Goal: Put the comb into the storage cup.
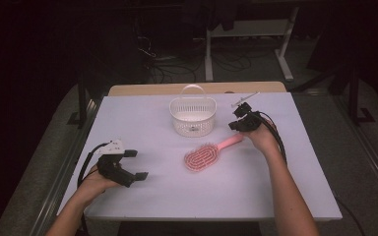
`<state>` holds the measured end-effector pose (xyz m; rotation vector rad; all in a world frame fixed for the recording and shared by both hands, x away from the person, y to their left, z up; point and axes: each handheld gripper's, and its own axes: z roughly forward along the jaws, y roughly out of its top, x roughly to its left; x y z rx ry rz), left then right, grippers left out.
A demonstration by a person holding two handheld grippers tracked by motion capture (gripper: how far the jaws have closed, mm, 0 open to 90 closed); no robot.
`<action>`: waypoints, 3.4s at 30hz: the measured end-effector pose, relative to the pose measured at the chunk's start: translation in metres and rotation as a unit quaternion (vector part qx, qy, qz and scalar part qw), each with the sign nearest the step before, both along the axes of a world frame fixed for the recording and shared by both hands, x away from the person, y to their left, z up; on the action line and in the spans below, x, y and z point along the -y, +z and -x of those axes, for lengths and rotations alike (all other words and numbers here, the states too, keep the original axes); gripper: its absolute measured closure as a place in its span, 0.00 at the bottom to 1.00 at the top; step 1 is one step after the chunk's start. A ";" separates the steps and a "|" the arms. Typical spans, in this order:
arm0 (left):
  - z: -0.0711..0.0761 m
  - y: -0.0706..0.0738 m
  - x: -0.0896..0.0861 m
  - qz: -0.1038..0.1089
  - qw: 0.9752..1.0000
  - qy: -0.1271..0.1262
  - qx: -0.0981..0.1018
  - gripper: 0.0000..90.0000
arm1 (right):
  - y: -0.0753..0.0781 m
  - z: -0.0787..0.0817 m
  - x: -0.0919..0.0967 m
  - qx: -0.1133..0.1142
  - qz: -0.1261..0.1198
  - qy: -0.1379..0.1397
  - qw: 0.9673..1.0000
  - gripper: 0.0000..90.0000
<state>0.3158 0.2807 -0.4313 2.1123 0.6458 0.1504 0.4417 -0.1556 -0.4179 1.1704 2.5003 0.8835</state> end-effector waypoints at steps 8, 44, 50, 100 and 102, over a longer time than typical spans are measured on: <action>0.000 0.000 0.000 -0.002 1.000 -0.001 0.000 0.00 | -0.007 -0.003 -0.002 -0.013 0.019 -0.002 1.000 0.99; 0.001 0.001 -0.001 0.000 1.000 0.000 0.003 0.00 | -0.018 0.003 0.004 -0.047 0.045 -0.005 0.998 0.99; 0.001 0.001 -0.001 -0.002 1.000 -0.001 0.004 0.00 | -0.019 0.011 0.008 -0.046 0.049 -0.003 0.998 0.99; 0.002 0.003 0.000 0.000 1.000 -0.003 0.007 0.00 | -0.026 0.101 0.025 -0.072 0.034 0.036 0.996 0.99; 0.002 0.003 0.000 0.001 1.000 -0.003 0.007 0.00 | -0.026 0.106 0.026 -0.071 0.033 0.038 0.996 0.99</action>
